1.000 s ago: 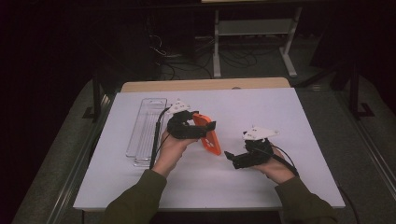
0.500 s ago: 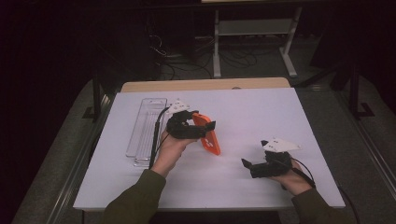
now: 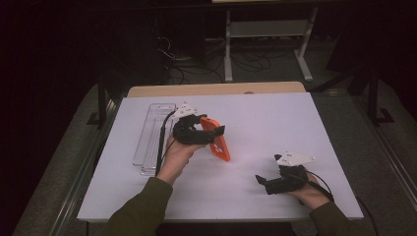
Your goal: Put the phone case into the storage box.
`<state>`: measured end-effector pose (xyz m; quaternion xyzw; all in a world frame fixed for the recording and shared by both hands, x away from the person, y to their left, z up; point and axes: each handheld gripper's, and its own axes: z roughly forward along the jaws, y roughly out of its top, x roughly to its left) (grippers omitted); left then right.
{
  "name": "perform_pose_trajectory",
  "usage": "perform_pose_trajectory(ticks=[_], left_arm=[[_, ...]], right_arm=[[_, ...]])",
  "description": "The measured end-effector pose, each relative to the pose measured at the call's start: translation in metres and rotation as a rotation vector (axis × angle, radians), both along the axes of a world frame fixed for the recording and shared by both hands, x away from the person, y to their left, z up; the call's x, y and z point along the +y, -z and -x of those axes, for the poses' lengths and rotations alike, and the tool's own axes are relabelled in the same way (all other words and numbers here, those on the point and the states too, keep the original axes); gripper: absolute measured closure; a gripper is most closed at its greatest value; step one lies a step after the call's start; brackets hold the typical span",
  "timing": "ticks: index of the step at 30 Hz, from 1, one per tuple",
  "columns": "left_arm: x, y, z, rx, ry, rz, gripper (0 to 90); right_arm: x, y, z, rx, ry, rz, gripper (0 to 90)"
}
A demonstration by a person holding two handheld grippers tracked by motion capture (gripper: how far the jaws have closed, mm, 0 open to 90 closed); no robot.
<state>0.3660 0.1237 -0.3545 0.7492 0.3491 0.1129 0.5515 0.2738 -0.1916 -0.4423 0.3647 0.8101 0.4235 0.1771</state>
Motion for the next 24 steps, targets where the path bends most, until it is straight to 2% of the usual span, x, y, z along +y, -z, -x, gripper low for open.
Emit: perform_pose_trajectory(ticks=[5,10,16,23,24], left_arm=[[0.0,-0.003,0.001,-0.006,0.003,-0.014,15.1],[0.004,-0.012,-0.003,-0.022,0.013,-0.032,15.1],[0.014,-0.026,-0.015,-0.037,-0.017,-0.033,15.1],[0.029,-0.043,-0.033,-0.06,-0.062,-0.05,15.1],[0.033,-0.047,-0.036,-0.063,-0.066,-0.065,15.1]], right_arm=[[0.001,0.0,-0.001,-0.002,-0.013,0.003,1.2],[0.001,-0.001,-0.002,0.005,-0.008,-0.008,1.2],[0.002,-0.002,-0.003,-0.002,-0.013,-0.009,1.2],[0.002,-0.001,-0.004,0.0,-0.011,-0.014,1.2],[0.002,-0.001,-0.003,0.0,-0.01,-0.014,1.2]])
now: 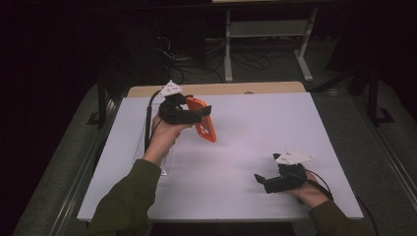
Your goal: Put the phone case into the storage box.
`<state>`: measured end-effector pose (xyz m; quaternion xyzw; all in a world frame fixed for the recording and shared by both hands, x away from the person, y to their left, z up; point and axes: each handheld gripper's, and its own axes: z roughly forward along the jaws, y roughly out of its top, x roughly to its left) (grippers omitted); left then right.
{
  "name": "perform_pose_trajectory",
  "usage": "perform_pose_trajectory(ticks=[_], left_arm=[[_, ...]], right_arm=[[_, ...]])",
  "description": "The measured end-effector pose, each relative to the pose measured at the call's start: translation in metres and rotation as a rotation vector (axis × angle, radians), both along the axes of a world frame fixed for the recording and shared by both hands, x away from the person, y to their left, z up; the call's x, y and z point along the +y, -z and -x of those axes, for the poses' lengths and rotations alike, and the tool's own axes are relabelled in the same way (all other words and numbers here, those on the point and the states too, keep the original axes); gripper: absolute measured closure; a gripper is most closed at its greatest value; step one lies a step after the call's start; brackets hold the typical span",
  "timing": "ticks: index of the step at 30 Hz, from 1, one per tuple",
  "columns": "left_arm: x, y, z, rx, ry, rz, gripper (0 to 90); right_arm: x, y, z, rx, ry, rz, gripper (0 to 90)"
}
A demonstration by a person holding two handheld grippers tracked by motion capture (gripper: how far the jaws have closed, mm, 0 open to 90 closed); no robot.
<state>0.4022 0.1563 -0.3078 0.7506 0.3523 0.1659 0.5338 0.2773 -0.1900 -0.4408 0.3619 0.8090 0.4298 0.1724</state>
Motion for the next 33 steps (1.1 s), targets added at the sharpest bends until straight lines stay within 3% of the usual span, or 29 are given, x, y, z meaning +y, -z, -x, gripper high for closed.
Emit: perform_pose_trajectory(ticks=[11,20,33], left_arm=[[0.02,-0.02,-0.024,-0.032,-0.094,-0.013,15.1],[0.037,-0.025,-0.043,-0.048,-0.195,-0.04,15.0],[0.055,-0.032,-0.059,-0.069,-0.316,-0.089,15.0]], right_arm=[[-0.001,0.0,0.002,0.003,0.005,-0.007,1.2],[-0.001,-0.001,0.0,-0.01,0.003,-0.01,1.2],[0.0,-0.001,0.002,0.003,0.004,-0.016,1.2]])
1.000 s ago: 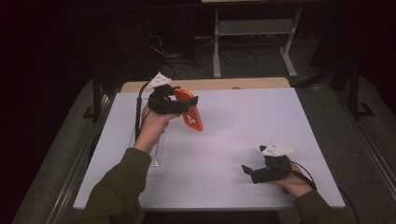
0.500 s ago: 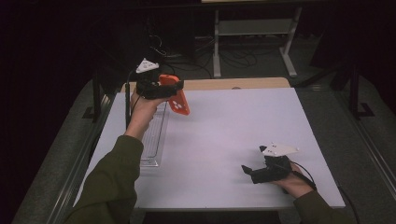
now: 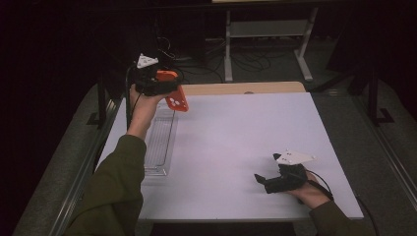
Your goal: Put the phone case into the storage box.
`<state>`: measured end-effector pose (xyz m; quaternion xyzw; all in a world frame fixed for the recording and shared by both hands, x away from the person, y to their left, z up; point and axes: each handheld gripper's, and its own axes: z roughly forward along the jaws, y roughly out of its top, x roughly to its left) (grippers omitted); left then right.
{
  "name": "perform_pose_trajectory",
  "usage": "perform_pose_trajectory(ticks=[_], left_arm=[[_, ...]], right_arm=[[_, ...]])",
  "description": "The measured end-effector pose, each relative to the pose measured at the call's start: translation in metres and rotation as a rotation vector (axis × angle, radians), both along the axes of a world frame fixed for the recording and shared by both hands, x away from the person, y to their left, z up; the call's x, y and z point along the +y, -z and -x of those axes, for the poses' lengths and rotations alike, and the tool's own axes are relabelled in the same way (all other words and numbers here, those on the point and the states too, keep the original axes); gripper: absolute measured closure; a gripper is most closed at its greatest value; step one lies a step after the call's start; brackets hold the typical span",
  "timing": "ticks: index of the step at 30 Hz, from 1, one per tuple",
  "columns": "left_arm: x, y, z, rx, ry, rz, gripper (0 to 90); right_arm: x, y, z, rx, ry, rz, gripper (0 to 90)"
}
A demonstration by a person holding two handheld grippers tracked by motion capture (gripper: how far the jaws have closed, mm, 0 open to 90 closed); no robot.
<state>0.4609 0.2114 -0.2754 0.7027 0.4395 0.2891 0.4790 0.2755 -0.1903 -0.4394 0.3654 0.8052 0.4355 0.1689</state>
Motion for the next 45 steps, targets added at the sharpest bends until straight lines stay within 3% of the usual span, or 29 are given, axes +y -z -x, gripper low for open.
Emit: perform_pose_trajectory(ticks=[6,20,23,26,29,37,38,41,45], left_arm=[[0.01,0.004,-0.007,-0.002,-0.059,-0.016,15.0],[0.024,0.021,-0.026,0.048,-0.191,-0.104,14.9],[0.025,0.026,-0.03,0.06,-0.214,-0.1,14.9],[0.027,0.032,-0.033,0.077,-0.221,-0.122,14.9],[0.026,0.04,-0.037,0.097,-0.233,-0.112,14.8],[0.02,0.056,-0.043,0.134,-0.227,-0.175,14.8],[0.017,0.059,-0.044,0.128,-0.237,-0.159,14.7],[0.017,0.064,-0.045,0.149,-0.232,-0.201,14.7],[0.018,0.069,-0.047,0.166,-0.251,-0.193,14.6]], right_arm=[[0.0,0.0,0.0,-0.009,-0.005,0.004,1.2],[0.0,0.0,0.0,-0.013,-0.007,-0.001,1.2],[0.0,0.0,0.0,-0.009,-0.006,-0.003,1.2],[0.0,-0.001,0.0,-0.012,-0.008,-0.003,1.2],[0.0,-0.001,0.0,-0.012,-0.007,-0.003,1.2],[0.0,-0.001,0.001,-0.013,-0.005,-0.001,1.2],[0.0,-0.001,0.001,-0.014,-0.006,-0.001,1.2],[-0.001,-0.001,0.001,-0.018,-0.006,0.002,1.2],[-0.001,-0.001,0.001,-0.012,-0.003,0.002,1.2]])
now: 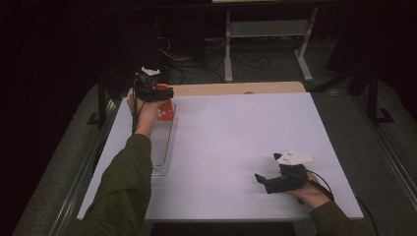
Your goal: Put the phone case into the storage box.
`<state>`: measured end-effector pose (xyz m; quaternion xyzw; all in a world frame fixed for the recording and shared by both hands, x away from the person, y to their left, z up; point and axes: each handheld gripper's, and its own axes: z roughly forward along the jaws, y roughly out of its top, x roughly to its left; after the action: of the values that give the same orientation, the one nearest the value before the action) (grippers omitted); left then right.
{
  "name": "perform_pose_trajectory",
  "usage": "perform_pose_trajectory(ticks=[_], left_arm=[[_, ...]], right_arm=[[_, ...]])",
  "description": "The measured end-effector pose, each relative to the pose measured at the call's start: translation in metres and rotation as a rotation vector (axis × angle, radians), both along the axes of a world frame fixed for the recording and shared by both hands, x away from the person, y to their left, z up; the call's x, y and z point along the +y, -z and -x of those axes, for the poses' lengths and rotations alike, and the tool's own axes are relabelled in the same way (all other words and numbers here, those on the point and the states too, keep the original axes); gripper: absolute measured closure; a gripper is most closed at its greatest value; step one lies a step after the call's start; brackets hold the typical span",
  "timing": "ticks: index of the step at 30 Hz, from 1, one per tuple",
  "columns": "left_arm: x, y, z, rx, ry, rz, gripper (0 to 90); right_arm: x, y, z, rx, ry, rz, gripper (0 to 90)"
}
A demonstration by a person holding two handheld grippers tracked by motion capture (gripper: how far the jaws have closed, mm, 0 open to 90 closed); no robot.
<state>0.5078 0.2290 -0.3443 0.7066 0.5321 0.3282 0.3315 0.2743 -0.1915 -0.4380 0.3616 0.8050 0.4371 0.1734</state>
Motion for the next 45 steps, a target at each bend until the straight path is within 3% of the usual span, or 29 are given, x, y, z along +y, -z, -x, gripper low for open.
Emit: perform_pose_trajectory(ticks=[8,18,27,37,45], left_arm=[[-0.003,0.009,-0.004,0.028,-0.011,-0.013,14.5],[-0.005,0.012,-0.007,0.01,-0.021,-0.036,13.8],[-0.002,0.014,-0.01,-0.006,-0.015,-0.014,13.1],[0.002,0.012,-0.01,-0.019,-0.019,0.022,4.6],[0.008,0.001,-0.001,-0.016,0.055,0.01,0.0]], right_arm=[[0.0,0.0,0.0,-0.003,-0.002,0.003,1.2],[0.0,0.0,0.0,-0.007,-0.004,0.004,1.2],[0.0,0.0,0.0,-0.008,-0.007,0.004,1.2],[0.001,0.0,0.0,-0.008,-0.009,0.003,1.2],[0.0,0.0,0.0,-0.009,-0.008,0.002,1.1]])
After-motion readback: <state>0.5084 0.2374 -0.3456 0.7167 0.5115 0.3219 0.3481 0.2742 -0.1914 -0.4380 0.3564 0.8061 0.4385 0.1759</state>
